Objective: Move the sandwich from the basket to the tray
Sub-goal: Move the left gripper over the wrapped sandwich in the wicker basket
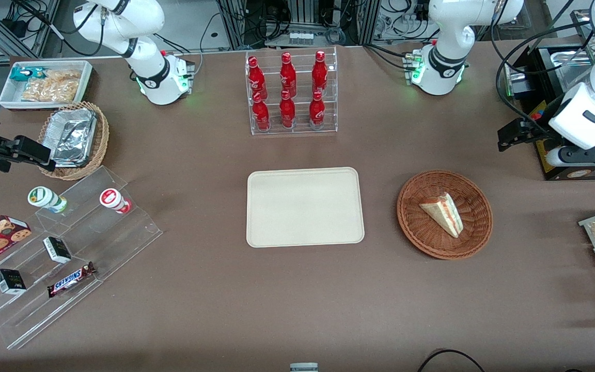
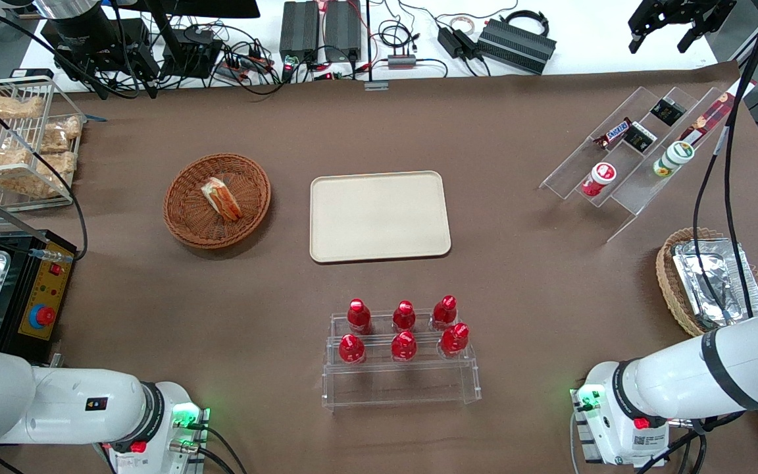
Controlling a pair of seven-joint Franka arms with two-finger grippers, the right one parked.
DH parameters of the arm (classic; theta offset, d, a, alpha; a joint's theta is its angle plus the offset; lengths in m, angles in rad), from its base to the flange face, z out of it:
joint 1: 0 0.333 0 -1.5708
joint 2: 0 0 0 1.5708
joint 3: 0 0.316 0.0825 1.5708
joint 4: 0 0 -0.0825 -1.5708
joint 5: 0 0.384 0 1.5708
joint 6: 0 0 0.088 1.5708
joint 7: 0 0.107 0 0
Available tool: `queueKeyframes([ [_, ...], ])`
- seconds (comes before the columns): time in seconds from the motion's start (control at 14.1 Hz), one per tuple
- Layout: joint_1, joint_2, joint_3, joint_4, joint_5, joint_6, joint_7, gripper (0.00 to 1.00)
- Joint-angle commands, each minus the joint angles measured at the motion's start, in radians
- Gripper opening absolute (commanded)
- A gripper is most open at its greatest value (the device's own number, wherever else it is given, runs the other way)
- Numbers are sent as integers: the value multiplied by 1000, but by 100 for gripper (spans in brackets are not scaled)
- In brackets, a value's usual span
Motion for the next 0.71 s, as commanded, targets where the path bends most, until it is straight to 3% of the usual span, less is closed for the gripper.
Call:
queueKeyframes([
  [0.0,-14,18,4,17,47,-34,10,100],
  [0.35,-20,118,-4,-57,49,8,9,100],
  [0.64,-20,118,-19,-249,49,236,6,100],
])
